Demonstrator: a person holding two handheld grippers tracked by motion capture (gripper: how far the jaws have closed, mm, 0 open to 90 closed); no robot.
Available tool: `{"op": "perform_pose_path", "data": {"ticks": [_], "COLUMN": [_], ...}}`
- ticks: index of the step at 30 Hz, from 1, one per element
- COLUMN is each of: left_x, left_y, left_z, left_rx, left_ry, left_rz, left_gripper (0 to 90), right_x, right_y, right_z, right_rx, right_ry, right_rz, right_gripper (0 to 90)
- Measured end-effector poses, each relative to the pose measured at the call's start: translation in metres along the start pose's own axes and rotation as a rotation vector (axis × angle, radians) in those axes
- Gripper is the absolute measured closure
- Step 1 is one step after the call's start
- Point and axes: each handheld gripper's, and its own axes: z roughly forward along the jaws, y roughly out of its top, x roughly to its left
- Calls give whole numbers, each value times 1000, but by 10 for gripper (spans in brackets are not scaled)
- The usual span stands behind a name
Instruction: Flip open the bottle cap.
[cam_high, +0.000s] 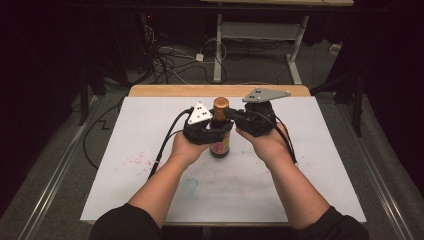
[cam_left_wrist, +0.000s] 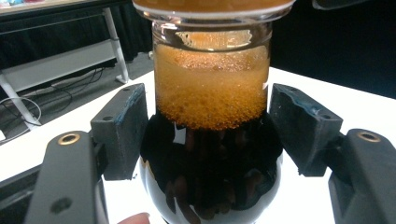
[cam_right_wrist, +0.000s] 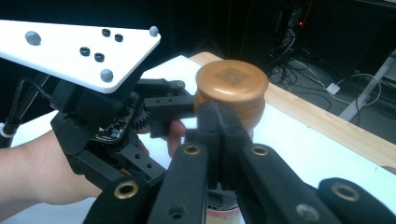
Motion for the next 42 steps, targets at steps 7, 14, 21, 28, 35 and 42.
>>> {"op": "perform_pose_path", "data": {"ticks": [7, 14, 21, 28, 35, 42], "left_x": [2, -3, 0, 0, 1, 1], "left_y": [1, -1, 1, 1, 0, 0], "left_z": [0, 2, 1, 1, 0, 0], "left_rx": [2, 25, 17, 12, 9, 9], "left_ry": [-5, -16, -13, -15, -17, -17], "left_rz": [-4, 35, 13, 8, 6, 3], "left_gripper": [294, 291, 289, 289, 288, 287], "right_x": [1, 5, 5, -1, -1, -3], "right_y": [2, 27, 24, 9, 3, -5], "right_z": [1, -14, -19, -12, -12, -11], "right_rx": [6, -161, -123, -89, -70, -58], "right_ry": [-2, -1, -11, -2, 10, 14], "right_rz": [7, 48, 14, 28, 22, 27], "right_gripper": [900, 900, 900, 900, 900, 900]}}
